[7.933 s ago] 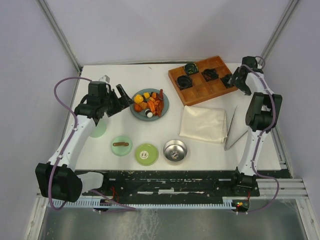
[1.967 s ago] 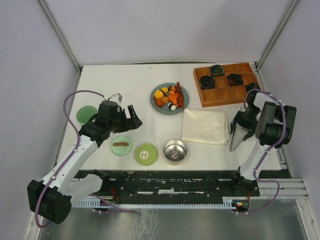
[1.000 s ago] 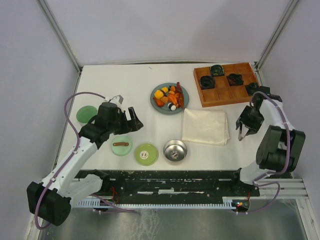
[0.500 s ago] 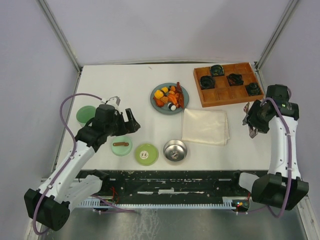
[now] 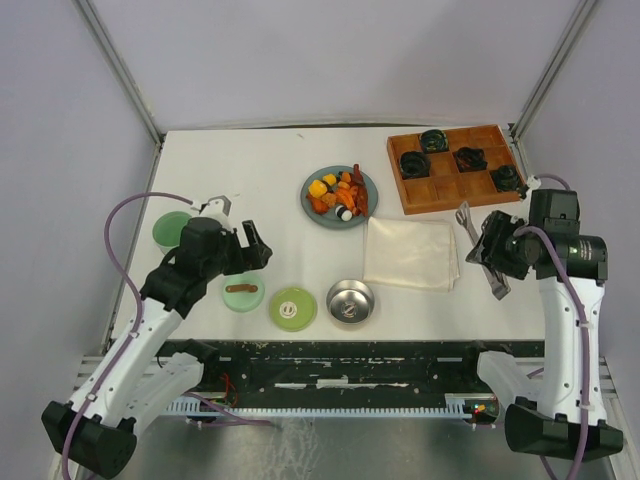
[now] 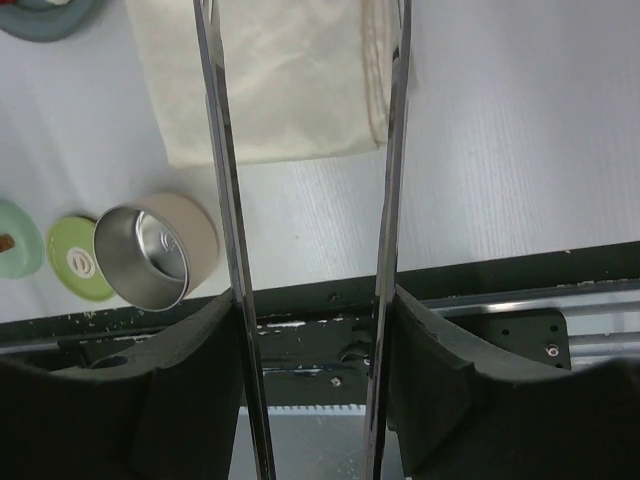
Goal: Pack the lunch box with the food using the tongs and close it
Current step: Pick up the clamp at the center of the board, then pick up the fake food from the plate.
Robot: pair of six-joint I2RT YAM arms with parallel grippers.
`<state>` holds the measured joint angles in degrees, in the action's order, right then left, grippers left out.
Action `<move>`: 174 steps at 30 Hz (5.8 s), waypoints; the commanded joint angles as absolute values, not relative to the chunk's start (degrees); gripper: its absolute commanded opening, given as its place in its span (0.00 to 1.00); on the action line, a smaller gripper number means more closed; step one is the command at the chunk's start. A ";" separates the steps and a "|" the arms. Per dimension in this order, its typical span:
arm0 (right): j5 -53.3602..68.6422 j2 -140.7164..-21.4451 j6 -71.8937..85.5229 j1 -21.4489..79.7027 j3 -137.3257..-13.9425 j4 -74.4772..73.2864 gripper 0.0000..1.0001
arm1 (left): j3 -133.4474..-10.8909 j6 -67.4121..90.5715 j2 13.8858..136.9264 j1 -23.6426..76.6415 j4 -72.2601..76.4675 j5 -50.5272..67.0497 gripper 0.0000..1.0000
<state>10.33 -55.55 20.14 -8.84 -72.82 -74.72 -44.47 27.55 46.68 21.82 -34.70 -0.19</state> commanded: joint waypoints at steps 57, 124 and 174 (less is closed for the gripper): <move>-0.66 -110.21 16.00 25.58 -112.90 -64.14 0.53 | -44.30 27.30 46.77 21.61 -34.83 -9.00 0.96; 2.33 -123.79 11.13 21.94 -131.98 -69.52 0.46 | -44.47 25.93 52.61 21.62 -34.11 -4.48 0.95; 5.20 -138.09 23.29 19.64 -142.21 -65.96 0.35 | -44.56 25.93 53.17 21.62 -34.28 -4.75 0.95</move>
<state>5.58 -138.72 23.73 19.75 -138.87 -65.32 -44.14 27.66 53.32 21.82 -36.27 -5.37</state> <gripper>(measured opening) 0.391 0.952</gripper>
